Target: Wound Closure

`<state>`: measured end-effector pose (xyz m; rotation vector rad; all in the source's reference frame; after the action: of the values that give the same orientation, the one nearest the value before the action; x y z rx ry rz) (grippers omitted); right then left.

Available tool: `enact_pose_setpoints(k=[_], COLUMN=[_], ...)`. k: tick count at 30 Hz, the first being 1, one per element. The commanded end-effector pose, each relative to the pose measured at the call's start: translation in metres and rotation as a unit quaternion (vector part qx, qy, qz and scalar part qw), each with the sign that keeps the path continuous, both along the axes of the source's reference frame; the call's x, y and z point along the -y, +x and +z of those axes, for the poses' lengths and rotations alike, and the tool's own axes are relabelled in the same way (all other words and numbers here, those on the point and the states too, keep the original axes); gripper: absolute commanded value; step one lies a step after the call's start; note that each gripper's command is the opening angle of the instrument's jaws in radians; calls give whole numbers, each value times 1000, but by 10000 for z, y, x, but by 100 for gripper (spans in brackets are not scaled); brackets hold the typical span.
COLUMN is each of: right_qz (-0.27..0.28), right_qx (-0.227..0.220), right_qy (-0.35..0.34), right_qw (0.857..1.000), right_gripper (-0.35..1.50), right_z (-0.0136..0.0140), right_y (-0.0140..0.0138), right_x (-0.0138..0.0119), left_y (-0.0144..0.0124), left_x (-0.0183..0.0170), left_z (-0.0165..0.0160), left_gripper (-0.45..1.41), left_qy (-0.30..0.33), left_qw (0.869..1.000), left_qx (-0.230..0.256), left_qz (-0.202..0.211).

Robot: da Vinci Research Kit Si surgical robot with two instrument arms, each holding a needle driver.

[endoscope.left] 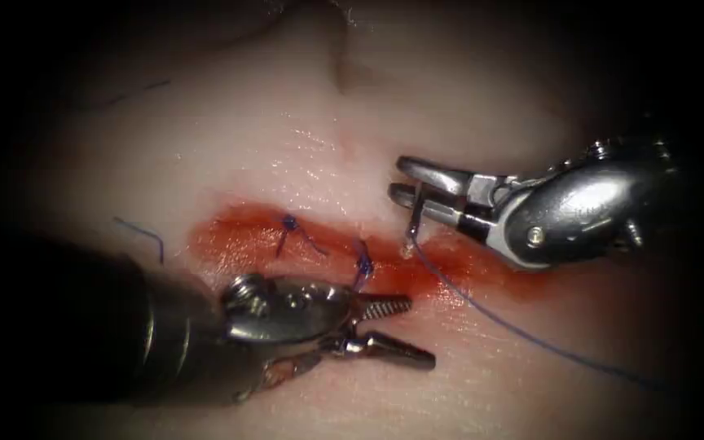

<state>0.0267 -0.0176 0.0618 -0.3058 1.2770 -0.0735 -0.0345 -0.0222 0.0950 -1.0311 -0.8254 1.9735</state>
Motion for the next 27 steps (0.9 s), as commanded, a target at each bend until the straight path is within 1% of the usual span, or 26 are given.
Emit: enact_pose_setpoints(k=[1,12,20,27], right_qz=[-2,-6,-17,-11], right_qx=[0,-2,4,0], right_qy=[5,18,42,47], right_qw=[1000,1000,999,999], right_gripper=[-35,-35,-35,-35], right_z=[6,8,20,14], right_y=[3,5,12,12], right_x=[8,16,30,23], left_y=[-5,-6,-6,-6], left_x=[7,9,9,9], left_z=[5,6,7,7], left_gripper=[57,57,57,57], left_qy=[2,1,1,1], left_qw=[1000,1000,1000,1000], left_qx=[1,0,0,0], left_qz=[1,0,0,0])
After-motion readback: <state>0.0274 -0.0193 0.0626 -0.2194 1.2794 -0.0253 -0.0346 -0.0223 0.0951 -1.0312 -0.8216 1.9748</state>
